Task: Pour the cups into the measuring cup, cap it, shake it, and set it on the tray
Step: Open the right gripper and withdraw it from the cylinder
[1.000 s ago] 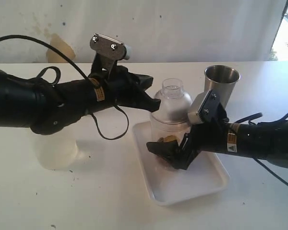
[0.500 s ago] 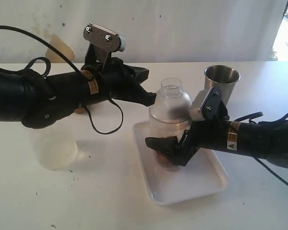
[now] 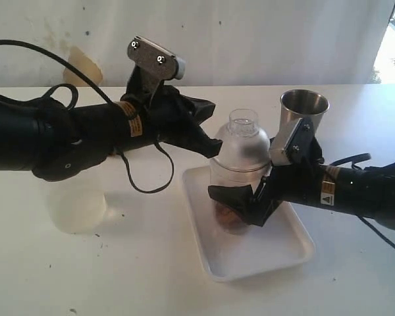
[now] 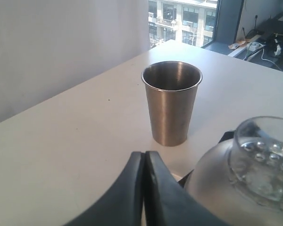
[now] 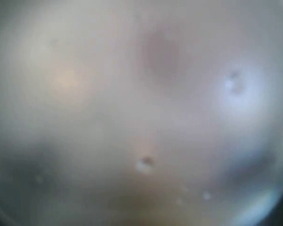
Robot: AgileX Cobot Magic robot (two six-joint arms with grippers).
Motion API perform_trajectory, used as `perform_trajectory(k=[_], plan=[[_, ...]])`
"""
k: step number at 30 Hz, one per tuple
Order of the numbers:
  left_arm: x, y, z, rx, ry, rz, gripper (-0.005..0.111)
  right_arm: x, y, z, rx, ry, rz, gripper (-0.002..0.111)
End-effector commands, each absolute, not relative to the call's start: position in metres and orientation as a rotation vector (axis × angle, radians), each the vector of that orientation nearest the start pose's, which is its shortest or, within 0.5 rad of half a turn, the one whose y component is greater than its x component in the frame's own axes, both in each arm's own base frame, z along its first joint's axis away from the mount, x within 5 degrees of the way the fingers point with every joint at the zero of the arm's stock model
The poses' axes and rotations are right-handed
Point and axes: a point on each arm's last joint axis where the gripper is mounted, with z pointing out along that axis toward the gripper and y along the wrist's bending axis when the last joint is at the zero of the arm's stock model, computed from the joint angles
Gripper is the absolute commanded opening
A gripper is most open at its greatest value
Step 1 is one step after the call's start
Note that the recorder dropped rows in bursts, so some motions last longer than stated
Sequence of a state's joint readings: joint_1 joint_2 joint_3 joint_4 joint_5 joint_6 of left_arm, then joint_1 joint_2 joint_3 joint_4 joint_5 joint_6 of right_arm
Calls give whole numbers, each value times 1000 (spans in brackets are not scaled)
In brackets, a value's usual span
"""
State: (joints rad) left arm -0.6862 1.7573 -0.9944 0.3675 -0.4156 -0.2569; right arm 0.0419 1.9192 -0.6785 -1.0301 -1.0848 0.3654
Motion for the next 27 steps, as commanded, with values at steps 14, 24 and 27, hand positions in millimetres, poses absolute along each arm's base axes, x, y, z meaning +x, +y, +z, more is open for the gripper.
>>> perform_trajectory(k=[14, 24, 27], plan=[[288, -255, 232, 802, 1702, -557, 0, 290, 59, 153, -825, 1688, 565, 105], [288, -255, 232, 802, 1702, -557, 0, 275, 54, 173, -798, 1658, 559, 105], [288, -255, 232, 802, 1702, -557, 0, 271, 56, 181, -815, 1642, 572, 105]])
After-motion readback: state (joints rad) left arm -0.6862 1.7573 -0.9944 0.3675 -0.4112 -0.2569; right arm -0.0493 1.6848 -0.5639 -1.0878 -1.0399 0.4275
